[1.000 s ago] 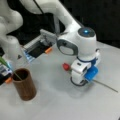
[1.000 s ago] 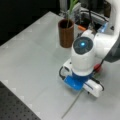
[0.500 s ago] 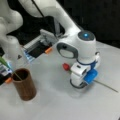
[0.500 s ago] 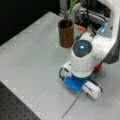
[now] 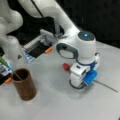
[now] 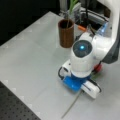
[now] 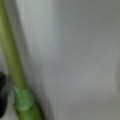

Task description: Flower insertion into a vase

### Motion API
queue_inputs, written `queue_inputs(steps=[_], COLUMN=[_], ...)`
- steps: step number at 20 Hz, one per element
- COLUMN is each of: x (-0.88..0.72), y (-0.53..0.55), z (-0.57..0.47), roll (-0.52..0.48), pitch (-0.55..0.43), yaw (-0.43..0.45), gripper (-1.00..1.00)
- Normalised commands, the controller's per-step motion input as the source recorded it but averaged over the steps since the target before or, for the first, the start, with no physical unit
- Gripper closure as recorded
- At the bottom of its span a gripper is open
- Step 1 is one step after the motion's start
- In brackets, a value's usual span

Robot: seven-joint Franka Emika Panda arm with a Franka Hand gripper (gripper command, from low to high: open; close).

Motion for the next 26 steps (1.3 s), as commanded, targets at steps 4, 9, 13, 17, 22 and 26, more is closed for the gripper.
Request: queue_inputs(steps=[4,9,13,17,22,26], x=[-0.04,-0.16,-0.18,-0.11,-0.12,-0.07], y=[0.24,0.12,0.06,-0.02,0.01,0.02], z=[0.19,0.31,0.23,0.06,0.12,0.08], roll=[-0.273,-0.205,-0.131,-0.107,-0.06,0.002], pitch=[0.138,0.151,0.136,0.082,0.071,0.041], yaw=[0.022,0.012,-0.019,-0.048,-0.073,-0.076], gripper=[1.0,1.0,1.0,1.0,1.0,-1.0])
